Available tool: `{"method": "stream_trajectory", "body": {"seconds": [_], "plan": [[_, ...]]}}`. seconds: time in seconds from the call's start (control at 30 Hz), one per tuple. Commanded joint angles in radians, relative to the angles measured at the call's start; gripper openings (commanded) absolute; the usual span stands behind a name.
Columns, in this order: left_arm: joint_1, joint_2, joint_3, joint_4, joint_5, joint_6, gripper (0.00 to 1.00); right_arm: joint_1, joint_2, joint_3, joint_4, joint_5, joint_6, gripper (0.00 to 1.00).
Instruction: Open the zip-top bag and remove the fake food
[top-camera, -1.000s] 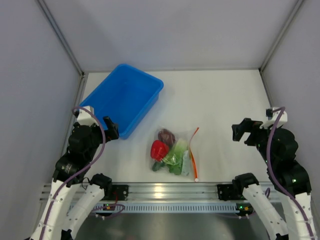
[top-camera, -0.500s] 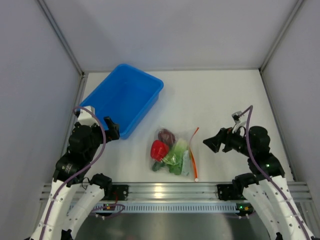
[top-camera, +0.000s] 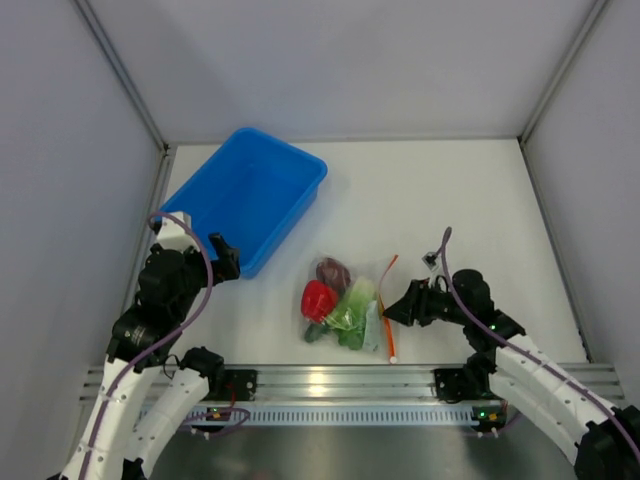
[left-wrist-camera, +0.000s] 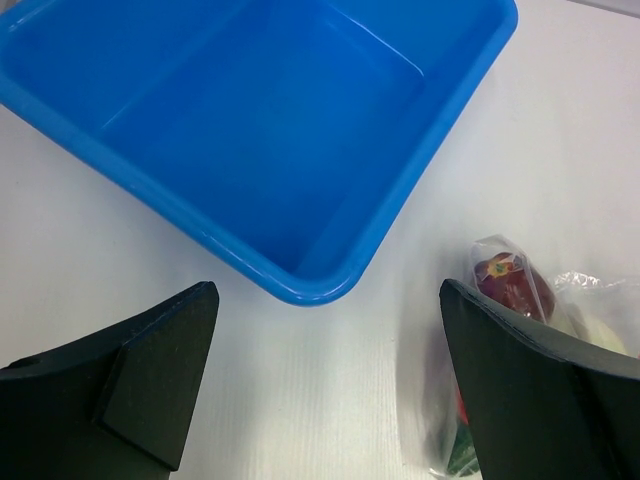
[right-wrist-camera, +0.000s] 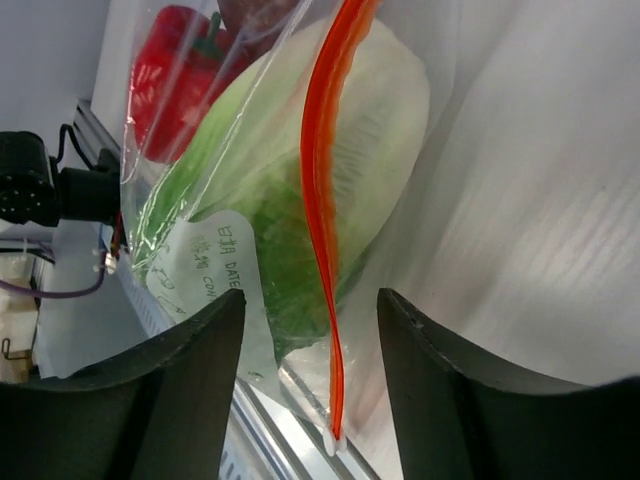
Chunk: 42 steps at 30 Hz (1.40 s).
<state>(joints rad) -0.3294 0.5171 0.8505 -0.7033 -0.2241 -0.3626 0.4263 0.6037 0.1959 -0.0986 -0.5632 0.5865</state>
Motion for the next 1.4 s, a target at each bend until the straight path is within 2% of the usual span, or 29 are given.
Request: {"method": "stream_trajectory", "body": {"seconds": [0.0,0.03,0.13,0.33,0.5,0.6,0.63,0.93,1.17,1.37], "plan": [[0.0,0.011,-0.005,0.056,0.014,0.016,0.98,0.092,0.06,-0.024,0.232,0.106,0.033,0.54],[0.001,0.014,-0.005,0.056,0.015,0.017,0.98,0.11,0.077,-0.036,0.247,0.121,0.032,0.48],[0.001,0.017,-0.005,0.056,0.017,0.017,0.98,0.163,0.142,-0.076,0.37,0.158,0.044,0.43],[0.0,0.02,-0.007,0.057,0.025,0.017,0.98,0.187,0.238,-0.105,0.454,0.221,0.027,0.33],[0.0,0.021,-0.007,0.059,0.028,0.019,0.98,0.192,0.287,-0.121,0.506,0.264,0.015,0.29],[0.0,0.026,-0.007,0.059,0.028,0.019,0.98,0.196,0.295,-0.13,0.536,0.272,0.013,0.12],[0.0,0.029,-0.007,0.059,0.028,0.019,0.98,0.2,0.291,-0.13,0.549,0.273,0.013,0.01],[0.0,0.034,-0.004,0.06,0.035,0.021,0.98,0.206,0.128,-0.116,0.45,0.302,-0.027,0.0],[0.001,0.05,0.005,0.059,0.048,0.027,0.98,0.206,-0.002,-0.024,0.211,0.347,-0.115,0.0],[0.0,0.09,0.044,0.065,0.121,0.014,0.98,0.206,0.014,0.16,-0.039,0.41,-0.192,0.0]]}}
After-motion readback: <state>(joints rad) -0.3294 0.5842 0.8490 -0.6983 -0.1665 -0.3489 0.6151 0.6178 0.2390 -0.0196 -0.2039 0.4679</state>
